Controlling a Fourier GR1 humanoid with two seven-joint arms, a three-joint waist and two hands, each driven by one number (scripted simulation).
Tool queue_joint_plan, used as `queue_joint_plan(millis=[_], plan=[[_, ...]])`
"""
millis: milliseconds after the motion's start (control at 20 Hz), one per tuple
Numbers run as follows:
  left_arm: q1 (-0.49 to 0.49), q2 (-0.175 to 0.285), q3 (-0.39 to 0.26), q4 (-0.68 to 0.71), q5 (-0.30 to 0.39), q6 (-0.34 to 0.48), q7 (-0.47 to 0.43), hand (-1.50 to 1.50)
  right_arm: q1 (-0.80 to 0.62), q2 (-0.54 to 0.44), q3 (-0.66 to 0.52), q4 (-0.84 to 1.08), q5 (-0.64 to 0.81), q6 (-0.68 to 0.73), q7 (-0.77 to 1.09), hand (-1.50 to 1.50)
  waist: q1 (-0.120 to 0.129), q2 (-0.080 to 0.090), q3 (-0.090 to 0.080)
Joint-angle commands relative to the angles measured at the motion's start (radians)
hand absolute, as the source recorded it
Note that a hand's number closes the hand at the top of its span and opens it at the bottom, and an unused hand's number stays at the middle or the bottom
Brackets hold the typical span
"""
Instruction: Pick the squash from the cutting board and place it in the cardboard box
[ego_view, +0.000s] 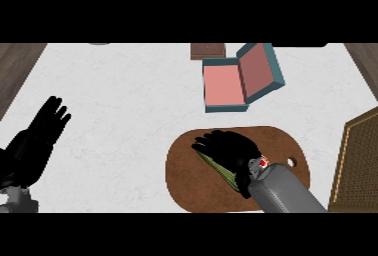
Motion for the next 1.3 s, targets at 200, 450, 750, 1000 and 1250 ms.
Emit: queue_joint_plan(millis=[200, 450, 750, 1000, 1250], plan=[[-0.06, -0.012, 0.009, -0.016, -0.015, 0.018, 0.074, 0.0, 0.01, 0.019, -0.021, 0.088, 0.076, -0.061, -0.068, -1.5, -0.001, 0.0, 0.0], [0.012, -0.019, 0.039, -0.026, -0.012, -0.022, 0.028, 0.0, 0.017, 0.026, -0.036, 0.095, 0.108, -0.107, -0.122, 1.5, 0.0, 0.0, 0.0], [-0.022, -0.01, 0.059, 0.089, -0.006, -0.067, -0.027, 0.0, 0.027, 0.037, -0.026, 0.069, 0.114, -0.144, -0.194, 1.5, -0.003, 0.0, 0.0], [-0.012, -0.02, 0.045, 0.016, -0.002, -0.055, 0.017, 0.0, -0.078, 0.14, -0.144, 0.288, 0.12, -0.242, -0.045, 1.5, 0.015, 0.006, 0.0], [-0.029, -0.024, 0.035, -0.01, -0.009, -0.042, 0.022, 0.0, -0.116, 0.144, -0.4, 0.288, 0.069, -0.281, 0.367, 1.5, 0.023, 0.027, 0.0]])
